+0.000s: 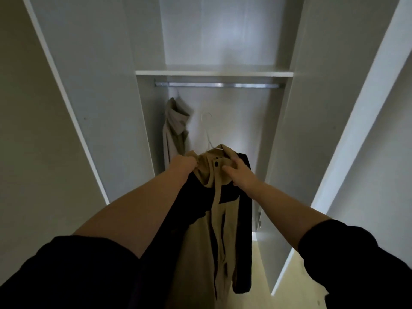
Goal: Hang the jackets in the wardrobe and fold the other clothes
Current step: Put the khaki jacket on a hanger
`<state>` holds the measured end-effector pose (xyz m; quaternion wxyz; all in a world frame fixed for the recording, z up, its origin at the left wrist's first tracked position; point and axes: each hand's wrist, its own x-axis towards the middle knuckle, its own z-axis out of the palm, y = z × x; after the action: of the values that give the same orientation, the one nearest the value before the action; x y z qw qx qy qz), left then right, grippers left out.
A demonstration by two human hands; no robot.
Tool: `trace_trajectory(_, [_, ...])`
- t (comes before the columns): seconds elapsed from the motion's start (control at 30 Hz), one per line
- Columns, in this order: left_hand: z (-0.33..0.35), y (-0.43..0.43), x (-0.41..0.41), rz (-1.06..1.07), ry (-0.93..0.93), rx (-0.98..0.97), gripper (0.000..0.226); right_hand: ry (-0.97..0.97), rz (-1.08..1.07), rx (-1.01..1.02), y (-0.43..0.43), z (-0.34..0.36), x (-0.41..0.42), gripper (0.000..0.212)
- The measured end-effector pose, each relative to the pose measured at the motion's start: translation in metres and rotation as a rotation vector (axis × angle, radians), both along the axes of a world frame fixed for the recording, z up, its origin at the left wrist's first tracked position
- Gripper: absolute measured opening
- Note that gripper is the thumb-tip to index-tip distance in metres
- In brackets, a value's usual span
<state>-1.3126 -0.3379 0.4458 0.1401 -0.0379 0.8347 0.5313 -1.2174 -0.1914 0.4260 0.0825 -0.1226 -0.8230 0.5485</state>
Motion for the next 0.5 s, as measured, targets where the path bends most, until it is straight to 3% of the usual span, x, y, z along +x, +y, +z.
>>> trace_trajectory(0.07, [0.013,0.024,-0.035,-0.025,-0.039,0.010,0.044,-0.022,0.023,0.000,0.018,0.009,-0.042,0.056])
trace_trajectory(0.17, [0.022,0.054,-0.088,-0.005,-0.096,0.115,0.040,-0.015,0.046,0.036,0.052,0.016,-0.111,0.034])
trace_trajectory(0.33, [0.023,0.090,-0.165,0.064,-0.163,0.294,0.041,-0.077,0.108,-0.131,0.087,0.011,-0.201,0.014])
trace_trajectory(0.5, [0.021,0.109,-0.252,0.042,-0.096,0.431,0.036,-0.047,0.186,-0.142,0.090,0.015,-0.289,0.019])
